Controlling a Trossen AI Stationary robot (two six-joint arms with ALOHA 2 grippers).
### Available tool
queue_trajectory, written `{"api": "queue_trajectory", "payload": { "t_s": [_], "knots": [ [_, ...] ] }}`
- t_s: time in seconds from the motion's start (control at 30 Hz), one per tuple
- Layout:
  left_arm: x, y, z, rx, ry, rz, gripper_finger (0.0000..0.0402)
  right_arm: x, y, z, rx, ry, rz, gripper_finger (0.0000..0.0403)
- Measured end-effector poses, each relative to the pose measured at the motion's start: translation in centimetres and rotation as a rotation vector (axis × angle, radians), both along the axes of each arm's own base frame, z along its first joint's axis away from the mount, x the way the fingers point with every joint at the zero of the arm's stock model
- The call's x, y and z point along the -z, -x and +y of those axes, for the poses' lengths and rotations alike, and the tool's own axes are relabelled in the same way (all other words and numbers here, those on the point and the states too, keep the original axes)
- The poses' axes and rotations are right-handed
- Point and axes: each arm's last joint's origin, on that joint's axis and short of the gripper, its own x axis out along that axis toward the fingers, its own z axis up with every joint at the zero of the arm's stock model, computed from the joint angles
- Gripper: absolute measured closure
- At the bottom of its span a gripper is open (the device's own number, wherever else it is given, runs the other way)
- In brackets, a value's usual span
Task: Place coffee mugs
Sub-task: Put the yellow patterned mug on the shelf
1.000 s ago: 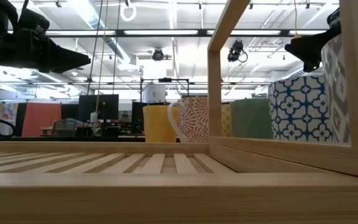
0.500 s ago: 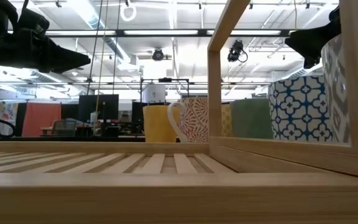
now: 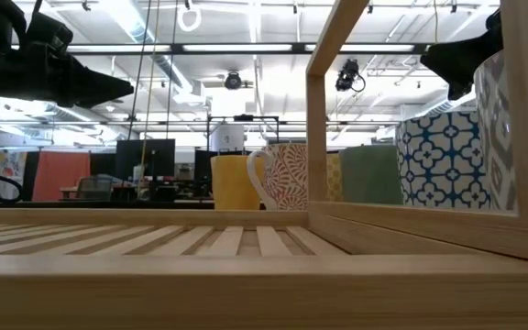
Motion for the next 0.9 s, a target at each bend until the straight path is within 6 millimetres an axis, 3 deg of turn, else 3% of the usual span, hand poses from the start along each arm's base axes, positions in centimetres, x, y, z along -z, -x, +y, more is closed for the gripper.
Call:
{"api": "queue_trajectory", "payload": {
  "t_s": [0.37, 0.53, 0.7, 0.9],
  "knots": [
    [0.0, 0.0, 0.0, 0.000, 0.000, 0.000, 0.0237, -2.9, 1.2, 0.3, -0.031, 0.053, -0.320, 0.0271],
    [0.0, 0.0, 0.0, 0.000, 0.000, -0.001, 0.0237, -4.3, 1.7, 0.0, 0.019, -0.161, -0.426, 0.0271],
    [0.0, 0.0, 0.0, 0.000, 0.000, -0.001, 0.0237, -6.8, 0.9, -0.3, 0.064, -0.273, -0.325, 0.0271],
    [0.0, 0.0, 0.0, 0.000, 0.000, -0.001, 0.0237, -11.1, -1.7, -1.2, 0.194, -0.241, -0.169, 0.0271]
  ]
}}
